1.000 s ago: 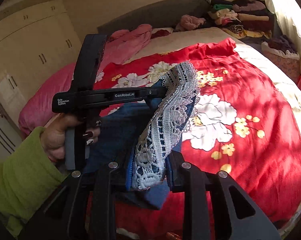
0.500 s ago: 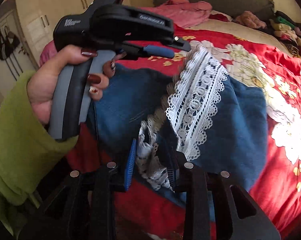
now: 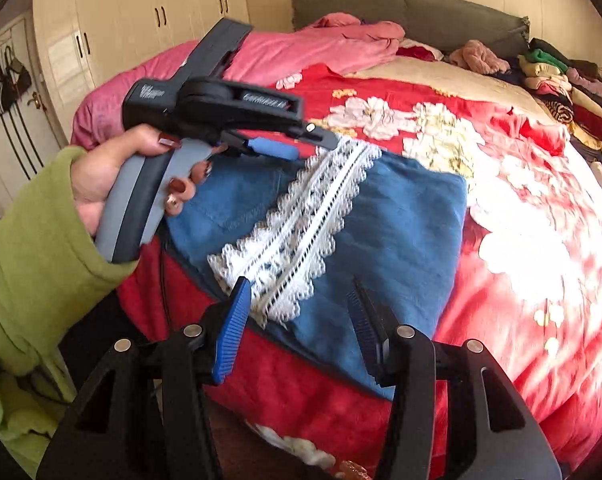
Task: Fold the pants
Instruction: 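Lift and fold the pants over with both tools, lace strip on top, then open both tools and release the folded pants onto the bedspread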
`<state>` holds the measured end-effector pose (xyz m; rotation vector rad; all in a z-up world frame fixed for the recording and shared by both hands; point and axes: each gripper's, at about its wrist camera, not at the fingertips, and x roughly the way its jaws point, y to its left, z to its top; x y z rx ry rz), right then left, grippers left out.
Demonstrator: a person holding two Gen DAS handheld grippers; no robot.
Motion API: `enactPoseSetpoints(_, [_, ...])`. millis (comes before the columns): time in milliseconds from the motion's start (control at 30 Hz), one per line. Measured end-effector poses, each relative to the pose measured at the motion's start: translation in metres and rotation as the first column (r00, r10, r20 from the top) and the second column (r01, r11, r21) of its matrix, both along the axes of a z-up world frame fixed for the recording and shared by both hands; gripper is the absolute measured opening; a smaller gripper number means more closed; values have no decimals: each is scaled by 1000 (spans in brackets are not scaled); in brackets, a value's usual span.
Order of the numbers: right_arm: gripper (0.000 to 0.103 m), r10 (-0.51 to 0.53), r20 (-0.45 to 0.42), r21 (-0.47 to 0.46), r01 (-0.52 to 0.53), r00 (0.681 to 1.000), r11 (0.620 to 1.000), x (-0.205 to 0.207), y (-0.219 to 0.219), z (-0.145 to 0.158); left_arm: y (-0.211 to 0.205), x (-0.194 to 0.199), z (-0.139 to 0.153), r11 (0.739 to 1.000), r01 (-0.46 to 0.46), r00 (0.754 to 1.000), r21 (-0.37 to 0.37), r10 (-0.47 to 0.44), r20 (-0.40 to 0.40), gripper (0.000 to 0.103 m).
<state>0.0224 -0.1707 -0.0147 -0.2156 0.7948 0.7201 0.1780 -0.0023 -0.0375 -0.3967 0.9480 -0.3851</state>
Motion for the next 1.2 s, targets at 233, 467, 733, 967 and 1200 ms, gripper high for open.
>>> enactPoseSetpoints(233, [48,111,5,-90,-110,994,990,-9,43,-22,-14,18,-12,998,-13,1000,56,15,-24,61])
enactPoseSetpoints(467, [15,104,-36,-68,-107,994,992,7,61,-32,-9,15,-4,998,-19,1000,65,18,8,12])
enactPoseSetpoints(733, [22,155,-27,-108,-157,987,982,3,77,-46,-1,13,-8,996,-32,999,80,31,16,16])
enactPoseSetpoints(967, [36,163,-77,27,-162,984,987,1,57,-23,4,-2,2,994,-38,998,100,33,45,33])
enactPoseSetpoints(1200, [44,30,-31,73,-27,999,997,7,8,-1,13,-41,35,986,-73,988,148,51,144,44])
